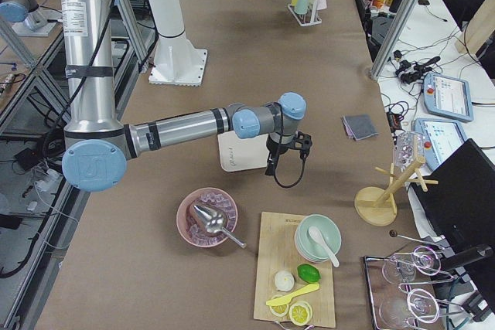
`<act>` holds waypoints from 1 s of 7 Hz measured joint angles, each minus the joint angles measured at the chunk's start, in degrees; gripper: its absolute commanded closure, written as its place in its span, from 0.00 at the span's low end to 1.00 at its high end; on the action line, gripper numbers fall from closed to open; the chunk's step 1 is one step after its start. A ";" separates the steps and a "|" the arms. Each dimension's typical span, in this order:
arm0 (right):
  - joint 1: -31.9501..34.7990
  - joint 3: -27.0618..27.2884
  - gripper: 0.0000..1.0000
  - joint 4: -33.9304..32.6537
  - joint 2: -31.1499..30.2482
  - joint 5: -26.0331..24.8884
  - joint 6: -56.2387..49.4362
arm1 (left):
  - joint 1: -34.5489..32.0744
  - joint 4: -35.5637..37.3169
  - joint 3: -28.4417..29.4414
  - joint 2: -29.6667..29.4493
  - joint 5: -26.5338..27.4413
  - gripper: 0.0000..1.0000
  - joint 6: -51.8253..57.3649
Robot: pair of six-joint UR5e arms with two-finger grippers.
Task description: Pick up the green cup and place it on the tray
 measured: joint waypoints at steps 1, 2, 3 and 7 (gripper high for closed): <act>-2.32 -0.11 0.00 0.72 1.43 -1.34 0.30 | 3.98 6.43 -1.22 -3.85 6.20 0.02 4.49; -4.31 -0.60 0.00 3.53 1.34 -1.36 0.45 | 8.13 12.41 -1.76 -7.43 12.35 0.02 7.68; -6.21 -1.78 0.00 9.05 0.02 -1.24 0.90 | 13.72 17.94 -1.49 -10.25 20.32 0.02 9.20; -9.35 -3.40 0.04 27.20 -8.56 0.52 0.84 | 31.31 27.42 8.67 -16.90 49.00 0.02 19.18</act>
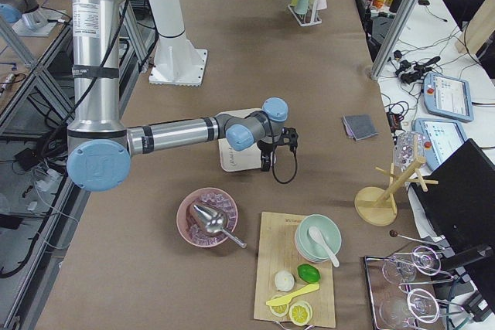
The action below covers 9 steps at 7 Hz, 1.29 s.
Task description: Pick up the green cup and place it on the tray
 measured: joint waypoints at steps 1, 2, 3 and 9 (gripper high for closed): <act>-0.47 -0.46 0.06 1.87 -1.13 0.74 -0.06 | 1.77 0.07 1.90 -0.11 3.56 0.02 1.99; -1.18 -1.48 0.09 3.31 -1.46 1.02 -0.09 | 2.37 0.13 2.88 0.14 6.08 0.02 2.74; -2.08 -2.56 0.29 4.40 -1.36 1.09 -0.08 | 2.52 0.43 3.85 0.48 9.42 0.02 3.07; -3.06 -3.44 1.00 5.80 -1.38 1.42 0.01 | 5.35 -3.25 10.90 1.43 20.53 0.02 21.10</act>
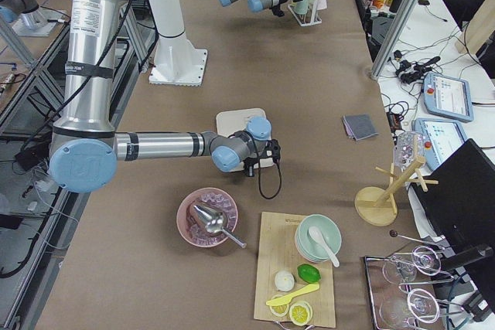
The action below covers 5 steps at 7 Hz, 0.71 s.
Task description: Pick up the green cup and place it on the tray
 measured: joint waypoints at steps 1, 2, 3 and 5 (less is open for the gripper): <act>0.02 0.08 1.00 0.25 -0.03 0.33 -0.03 | 0.33 -2.63 2.05 0.09 0.27 0.02 0.11; 0.35 0.53 1.00 0.40 0.04 1.67 -0.05 | 0.68 -4.03 3.39 0.07 0.39 0.02 0.13; 1.22 1.54 1.00 0.37 0.24 4.14 0.01 | 0.87 -4.81 4.27 0.00 0.43 0.02 0.12; 2.85 4.01 1.00 0.10 1.86 7.94 1.30 | 1.06 -7.67 7.09 -0.22 0.99 0.02 0.11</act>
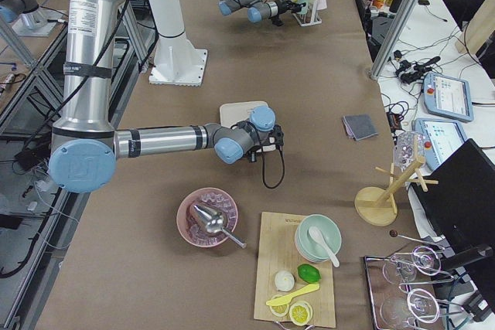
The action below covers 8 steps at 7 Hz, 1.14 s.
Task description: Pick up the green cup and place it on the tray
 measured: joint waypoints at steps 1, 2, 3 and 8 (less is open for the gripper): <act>0.41 0.61 1.00 -0.12 2.53 1.29 3.31 | 0.03 -2.07 1.97 -0.16 0.40 0.02 0.04; 0.47 0.50 1.00 -0.20 6.08 2.08 8.38 | 0.03 -3.37 3.13 -0.15 0.59 0.02 0.08; 0.14 -0.84 1.00 -0.27 10.54 2.10 13.43 | 0.03 -3.94 3.62 -0.09 0.81 0.02 0.08; -8.90 -17.45 1.00 -0.14 34.88 -6.24 29.33 | -0.05 -4.74 4.50 0.05 1.49 0.02 -0.02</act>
